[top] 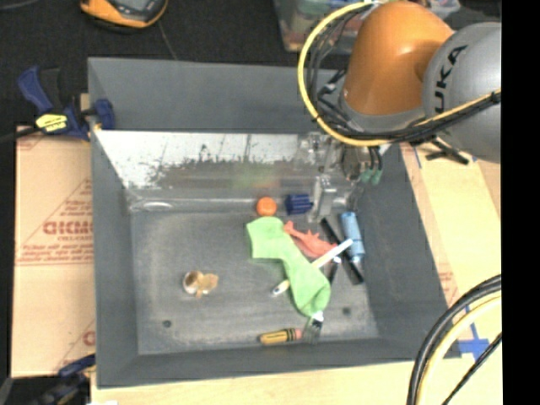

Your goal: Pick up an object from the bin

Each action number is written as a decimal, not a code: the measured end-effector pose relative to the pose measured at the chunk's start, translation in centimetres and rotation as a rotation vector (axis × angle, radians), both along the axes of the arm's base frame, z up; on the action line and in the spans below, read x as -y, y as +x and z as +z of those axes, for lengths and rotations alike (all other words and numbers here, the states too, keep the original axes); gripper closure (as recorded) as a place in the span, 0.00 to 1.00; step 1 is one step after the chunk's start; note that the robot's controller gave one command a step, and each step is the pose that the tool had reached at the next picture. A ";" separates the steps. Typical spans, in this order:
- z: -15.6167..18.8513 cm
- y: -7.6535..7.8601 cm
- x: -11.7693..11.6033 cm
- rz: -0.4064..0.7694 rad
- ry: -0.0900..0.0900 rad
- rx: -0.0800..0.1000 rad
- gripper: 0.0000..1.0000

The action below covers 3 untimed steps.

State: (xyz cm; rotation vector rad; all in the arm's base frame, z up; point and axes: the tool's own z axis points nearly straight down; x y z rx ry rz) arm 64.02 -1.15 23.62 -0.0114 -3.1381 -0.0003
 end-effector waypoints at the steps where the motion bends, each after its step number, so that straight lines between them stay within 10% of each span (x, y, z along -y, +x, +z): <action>1: 0.5 0.1 0.0 0.000 0.000 0.008 0.00; 2: -12.8 -4.1 -1.9 -0.135 0.001 0.012 0.00; 3: -16.5 -5.6 -2.0 -0.352 0.002 0.026 0.00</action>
Offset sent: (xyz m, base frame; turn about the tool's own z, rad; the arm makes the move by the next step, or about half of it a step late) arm -0.0542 0.0259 -0.1662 0.1748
